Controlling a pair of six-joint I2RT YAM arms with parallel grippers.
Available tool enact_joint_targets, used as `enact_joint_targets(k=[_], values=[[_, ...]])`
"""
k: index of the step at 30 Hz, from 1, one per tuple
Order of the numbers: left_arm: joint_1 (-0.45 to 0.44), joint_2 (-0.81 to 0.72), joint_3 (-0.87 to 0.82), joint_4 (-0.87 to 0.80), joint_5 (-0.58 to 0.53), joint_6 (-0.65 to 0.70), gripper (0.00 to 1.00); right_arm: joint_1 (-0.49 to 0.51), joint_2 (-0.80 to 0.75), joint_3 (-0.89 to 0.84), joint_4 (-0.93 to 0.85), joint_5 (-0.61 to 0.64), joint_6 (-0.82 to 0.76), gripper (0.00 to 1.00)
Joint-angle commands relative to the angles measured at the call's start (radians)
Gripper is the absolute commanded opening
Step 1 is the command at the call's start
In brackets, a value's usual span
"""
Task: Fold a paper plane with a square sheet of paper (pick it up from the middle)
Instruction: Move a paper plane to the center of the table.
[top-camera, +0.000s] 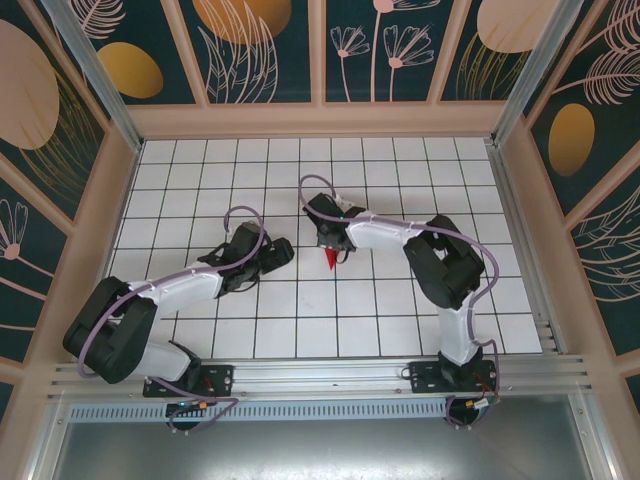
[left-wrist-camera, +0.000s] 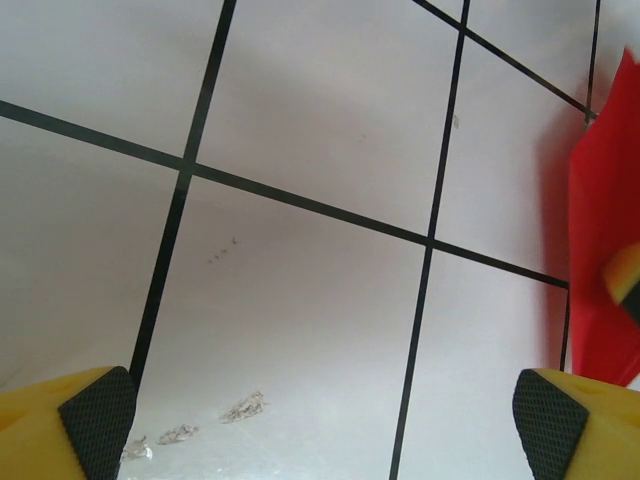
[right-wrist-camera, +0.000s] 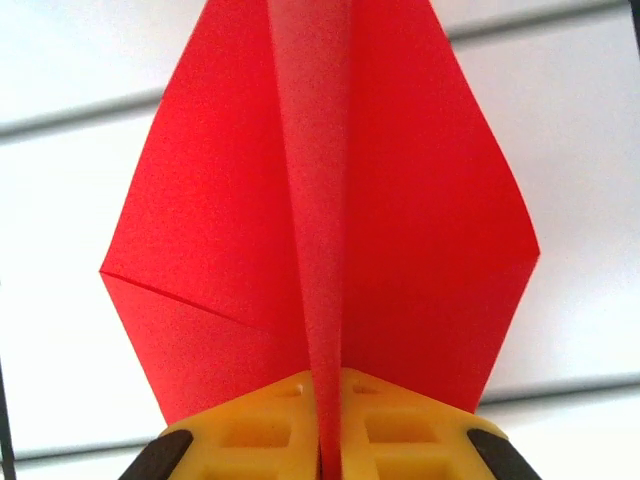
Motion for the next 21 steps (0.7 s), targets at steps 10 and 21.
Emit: enact_joint_targets(k=[10,21], values=[[0.042,-0.002,0.018,-0.029,-0.003,0.035,0.99,-0.046,0.211,0.284,0.007,-0.133,-0.241,0.13],[0.046,-0.001,0.007,-0.022,0.0,0.033,0.99,-0.045,0.281,0.302,-0.029,-0.1,-0.177,0.22]])
